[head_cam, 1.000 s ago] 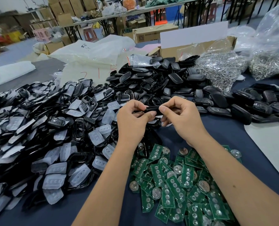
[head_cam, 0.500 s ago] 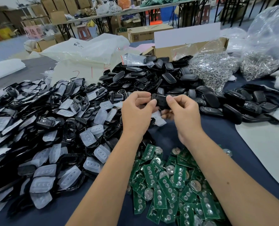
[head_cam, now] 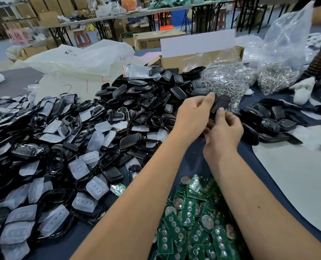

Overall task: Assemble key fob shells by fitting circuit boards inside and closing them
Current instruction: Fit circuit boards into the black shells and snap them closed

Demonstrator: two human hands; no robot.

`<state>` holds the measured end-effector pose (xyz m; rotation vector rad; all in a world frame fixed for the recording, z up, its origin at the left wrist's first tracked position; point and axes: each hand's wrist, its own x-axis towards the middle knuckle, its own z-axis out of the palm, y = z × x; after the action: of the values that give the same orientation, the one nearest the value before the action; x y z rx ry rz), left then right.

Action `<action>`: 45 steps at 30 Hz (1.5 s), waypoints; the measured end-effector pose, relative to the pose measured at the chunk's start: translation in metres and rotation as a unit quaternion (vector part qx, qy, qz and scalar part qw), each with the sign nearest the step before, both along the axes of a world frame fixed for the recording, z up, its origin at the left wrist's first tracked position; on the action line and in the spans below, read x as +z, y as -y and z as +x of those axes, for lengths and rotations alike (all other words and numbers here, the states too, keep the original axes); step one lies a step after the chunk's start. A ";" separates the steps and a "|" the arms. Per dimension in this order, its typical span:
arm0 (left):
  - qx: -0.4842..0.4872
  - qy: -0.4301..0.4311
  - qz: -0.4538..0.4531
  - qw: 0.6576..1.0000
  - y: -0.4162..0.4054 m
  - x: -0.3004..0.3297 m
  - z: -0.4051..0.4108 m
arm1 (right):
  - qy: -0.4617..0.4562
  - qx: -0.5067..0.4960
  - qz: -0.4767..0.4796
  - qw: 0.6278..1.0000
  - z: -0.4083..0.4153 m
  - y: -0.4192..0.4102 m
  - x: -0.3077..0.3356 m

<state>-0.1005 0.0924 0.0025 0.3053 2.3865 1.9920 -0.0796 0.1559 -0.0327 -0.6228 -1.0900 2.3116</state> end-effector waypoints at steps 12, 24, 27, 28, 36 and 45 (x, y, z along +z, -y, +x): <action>0.178 -0.131 -0.266 0.938 0.060 -0.013 -0.011 | 0.075 0.201 0.187 0.959 0.002 0.001 0.003; 0.252 -0.034 -0.468 0.846 0.143 -0.015 -0.020 | 0.015 0.538 0.686 0.490 0.030 0.008 0.029; 0.256 -0.032 -0.459 0.850 0.143 -0.014 -0.023 | 0.004 0.542 0.696 0.471 0.035 0.026 0.027; 0.261 -0.032 -0.455 0.851 0.142 -0.015 -0.024 | -0.003 0.546 0.694 0.470 0.037 0.031 0.026; 0.267 -0.043 -0.465 0.843 0.141 -0.021 -0.029 | -0.066 0.596 0.566 0.566 0.034 0.024 0.023; 0.265 -0.060 -0.463 0.844 0.139 -0.021 -0.019 | -0.056 0.432 0.316 0.843 0.020 0.027 0.005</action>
<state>-0.1197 -0.0462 -0.0185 -0.3004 3.3944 0.6353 -0.0591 0.1290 -0.0275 0.3517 -2.2571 2.3257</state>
